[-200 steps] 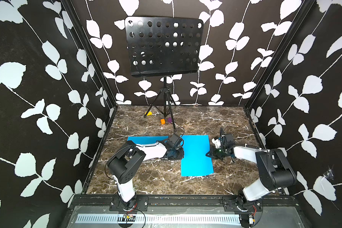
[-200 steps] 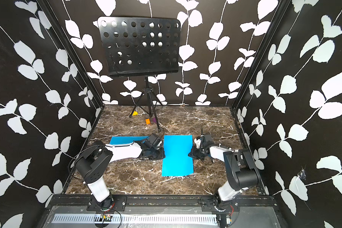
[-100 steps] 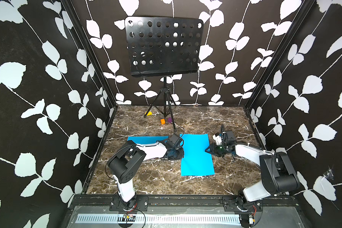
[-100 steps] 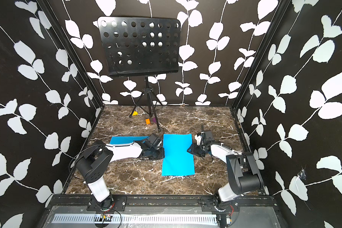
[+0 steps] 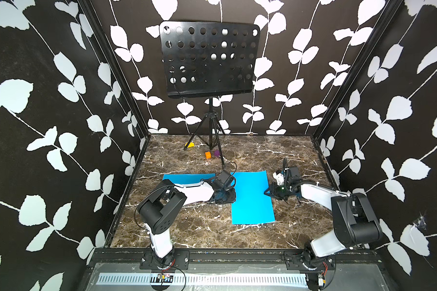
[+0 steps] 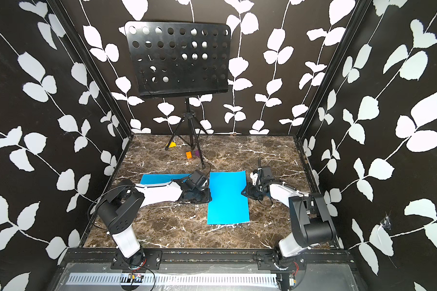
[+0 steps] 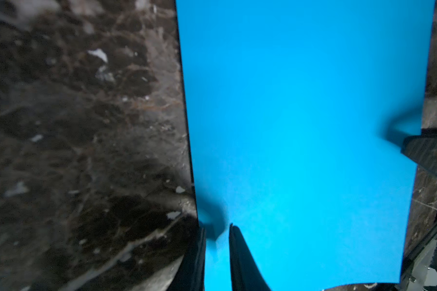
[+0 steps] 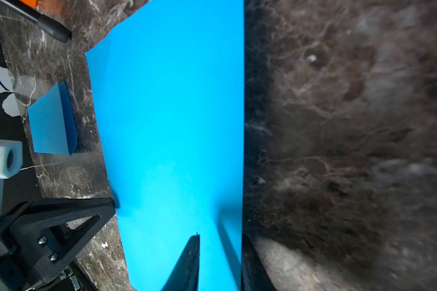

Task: Fold the rectangular paper in half along the long edge
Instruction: Fold the paper at the center of the board.

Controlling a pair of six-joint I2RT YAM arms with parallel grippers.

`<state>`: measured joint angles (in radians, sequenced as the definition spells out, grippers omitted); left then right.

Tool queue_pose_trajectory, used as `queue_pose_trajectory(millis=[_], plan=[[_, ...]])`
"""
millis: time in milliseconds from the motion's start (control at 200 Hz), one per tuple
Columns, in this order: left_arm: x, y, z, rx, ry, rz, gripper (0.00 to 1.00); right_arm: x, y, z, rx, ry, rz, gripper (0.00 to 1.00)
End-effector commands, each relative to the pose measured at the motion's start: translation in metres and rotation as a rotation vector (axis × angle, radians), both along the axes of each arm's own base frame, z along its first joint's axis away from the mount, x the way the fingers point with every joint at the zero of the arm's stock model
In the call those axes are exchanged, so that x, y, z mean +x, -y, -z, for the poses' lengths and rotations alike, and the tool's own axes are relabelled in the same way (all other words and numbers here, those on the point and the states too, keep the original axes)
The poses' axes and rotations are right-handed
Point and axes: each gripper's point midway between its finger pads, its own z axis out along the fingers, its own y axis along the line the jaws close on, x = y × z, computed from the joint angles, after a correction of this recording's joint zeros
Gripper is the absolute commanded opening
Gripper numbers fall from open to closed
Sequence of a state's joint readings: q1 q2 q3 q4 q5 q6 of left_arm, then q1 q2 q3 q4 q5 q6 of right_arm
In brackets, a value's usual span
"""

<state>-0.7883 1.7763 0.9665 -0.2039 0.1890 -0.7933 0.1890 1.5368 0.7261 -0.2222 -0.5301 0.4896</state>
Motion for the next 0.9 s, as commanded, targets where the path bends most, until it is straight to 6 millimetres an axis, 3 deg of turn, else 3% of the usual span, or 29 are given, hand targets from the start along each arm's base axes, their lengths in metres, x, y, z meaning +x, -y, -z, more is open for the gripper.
queue_pose_trajectory(millis=[0,160,365,600,790,895], plan=[[-0.0306,-0.0450,0.0400,0.196,-0.128,-0.018,0.20,0.0034,0.0050,-0.0067,-0.014,0.021,0.010,0.29],[-0.0302,-0.0449,0.0391,0.197,-0.126,-0.017,0.18,0.0046,0.0057,-0.0066,-0.012,0.023,0.015,0.28],[-0.0307,-0.0450,0.0405,0.198,-0.128,-0.015,0.18,0.0035,0.0053,-0.0054,-0.007,0.017,0.016,0.15],[-0.0308,-0.0451,0.0415,0.201,-0.128,-0.014,0.18,0.0028,0.0095,-0.0068,-0.023,0.020,0.022,0.21],[-0.0296,-0.0445,0.0402,0.201,-0.124,-0.010,0.18,0.0026,0.0067,-0.0052,-0.005,0.014,0.017,0.02],[-0.0297,-0.0447,0.0404,0.203,-0.125,-0.009,0.18,0.0017,0.0074,-0.0049,-0.011,0.013,0.017,0.00]])
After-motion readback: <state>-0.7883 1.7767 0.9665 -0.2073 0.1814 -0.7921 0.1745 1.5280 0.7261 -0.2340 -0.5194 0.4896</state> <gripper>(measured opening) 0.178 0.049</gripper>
